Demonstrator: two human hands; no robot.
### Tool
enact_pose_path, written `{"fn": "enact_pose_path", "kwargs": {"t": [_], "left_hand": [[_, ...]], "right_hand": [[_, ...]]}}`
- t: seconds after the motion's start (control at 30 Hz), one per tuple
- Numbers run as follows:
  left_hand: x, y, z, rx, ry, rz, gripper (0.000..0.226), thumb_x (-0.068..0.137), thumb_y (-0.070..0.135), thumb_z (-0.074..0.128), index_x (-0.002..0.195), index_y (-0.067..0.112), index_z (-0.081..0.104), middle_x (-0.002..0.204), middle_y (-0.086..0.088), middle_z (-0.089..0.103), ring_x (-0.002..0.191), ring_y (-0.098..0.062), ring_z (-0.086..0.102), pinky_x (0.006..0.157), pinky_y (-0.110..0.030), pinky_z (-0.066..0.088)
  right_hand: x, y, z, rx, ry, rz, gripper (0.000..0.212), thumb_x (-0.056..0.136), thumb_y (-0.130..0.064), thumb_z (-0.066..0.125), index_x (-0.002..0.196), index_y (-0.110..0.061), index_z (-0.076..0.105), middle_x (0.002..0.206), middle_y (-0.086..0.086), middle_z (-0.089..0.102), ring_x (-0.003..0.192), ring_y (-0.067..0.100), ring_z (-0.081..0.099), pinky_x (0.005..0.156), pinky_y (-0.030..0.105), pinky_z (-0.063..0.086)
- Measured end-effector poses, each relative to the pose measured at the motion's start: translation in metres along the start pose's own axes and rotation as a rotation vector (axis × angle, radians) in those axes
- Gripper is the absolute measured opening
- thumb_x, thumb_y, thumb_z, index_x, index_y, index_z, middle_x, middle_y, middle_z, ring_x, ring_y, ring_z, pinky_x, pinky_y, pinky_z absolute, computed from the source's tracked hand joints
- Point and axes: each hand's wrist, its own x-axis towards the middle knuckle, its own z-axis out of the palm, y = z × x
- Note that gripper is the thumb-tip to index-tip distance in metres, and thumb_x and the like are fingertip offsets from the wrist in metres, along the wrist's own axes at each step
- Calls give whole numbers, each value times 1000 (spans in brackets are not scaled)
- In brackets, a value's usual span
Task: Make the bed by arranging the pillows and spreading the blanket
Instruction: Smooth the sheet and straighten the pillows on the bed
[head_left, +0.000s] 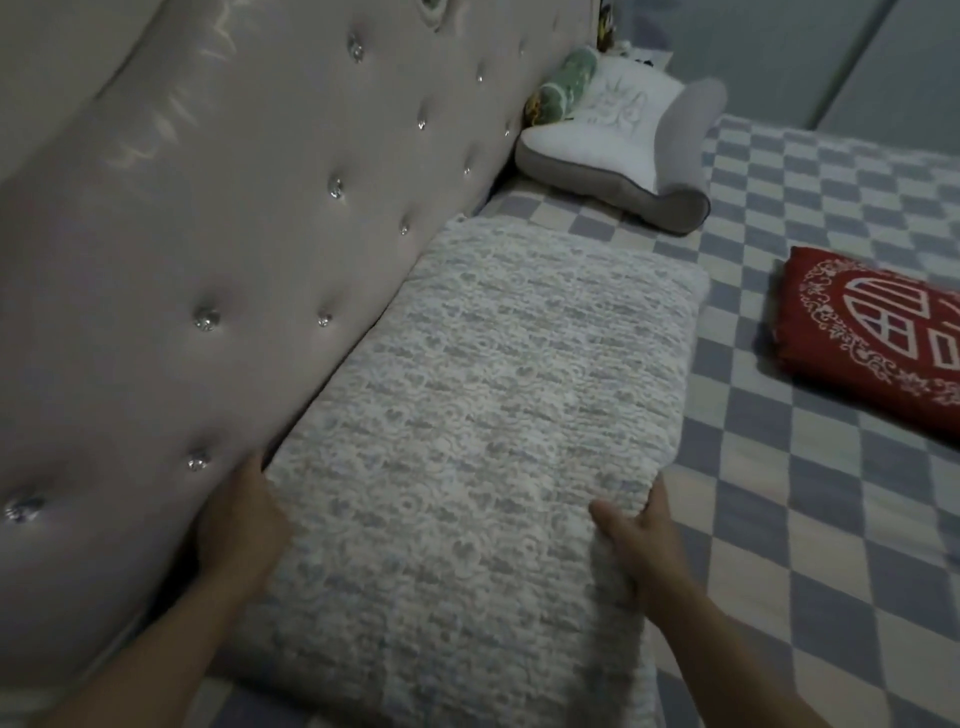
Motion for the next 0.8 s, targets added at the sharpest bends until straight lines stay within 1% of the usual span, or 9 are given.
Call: {"fn": "enact_pose_path", "kwargs": {"t": [0.13, 0.2, 0.3, 0.37, 0.43, 0.53, 0.6, 0.7, 0.8], "left_hand": [[6, 16, -11, 108, 42, 27, 57, 79, -4, 52, 135, 4, 41, 125, -29, 48, 113, -45, 48, 91, -50, 39], [-5, 30, 3, 174, 116, 205, 51, 82, 7, 52, 133, 8, 46, 126, -27, 49, 114, -44, 48, 92, -54, 40], [-36, 63, 41, 195, 31, 525, 52, 87, 36, 34, 133, 14, 46, 138, -20, 47, 123, -36, 48, 96, -55, 39], [-65, 86, 60, 316, -130, 556, 64, 92, 47, 8, 143, 17, 34, 150, -13, 32, 137, -29, 33, 109, -53, 19], [-82, 110, 71, 379, -191, 532, 66, 92, 47, 1, 148, 15, 18, 157, -10, 12, 145, -24, 13, 114, -50, 6], [-104, 165, 81, 346, -26, 815, 59, 89, 39, 25, 132, 7, 50, 141, -15, 46, 128, -28, 47, 100, -54, 39], [-123, 207, 98, 286, 45, 995, 56, 84, 35, 30, 122, 5, 59, 130, -15, 57, 118, -29, 57, 92, -55, 45], [-185, 260, 137, 207, -43, 1133, 55, 86, 31, 28, 122, 5, 60, 130, -12, 58, 120, -26, 55, 97, -49, 43], [-277, 242, 194, 306, -290, 1161, 58, 91, 35, 22, 137, 9, 43, 148, -9, 34, 139, -26, 29, 113, -48, 22]], "right_hand": [[-9, 5, 9, 102, -22, 36, 91, 87, -22, 64, 149, -32, -1, 158, -2, 10, 139, 26, 29, 106, 47, 39], [-15, 13, 9, 100, -76, 95, 91, 87, -31, 62, 148, -35, -6, 158, -4, 7, 140, 25, 27, 109, 49, 35], [-33, 23, 8, -131, -176, 148, 92, 88, -47, 52, 144, -35, -19, 158, -2, 5, 142, 24, 22, 114, 42, 26], [-46, 27, -7, -369, -345, 167, 85, 91, -51, 43, 144, -33, -21, 155, 5, 22, 138, 25, 33, 108, 32, 29], [-49, 26, -39, -646, -438, 142, 71, 94, -48, 41, 149, -31, 0, 146, 7, 40, 132, 26, 42, 100, 27, 34], [-19, 16, -96, -823, -32, -76, 42, 97, -33, 43, 134, -14, 48, 129, 12, 58, 121, 29, 52, 96, 32, 39], [4, 17, -131, -878, 234, -148, 46, 97, -31, 41, 140, -15, 40, 141, 13, 46, 132, 28, 40, 106, 39, 31], [-13, 82, -164, -1131, 276, -45, 55, 98, -41, 26, 149, -23, 15, 158, 5, 13, 146, 23, 7, 116, 49, 8], [-111, 174, -157, -1229, 162, -134, 60, 89, -44, 31, 144, -19, 28, 154, 9, 23, 143, 31, 18, 110, 55, 12]]}}
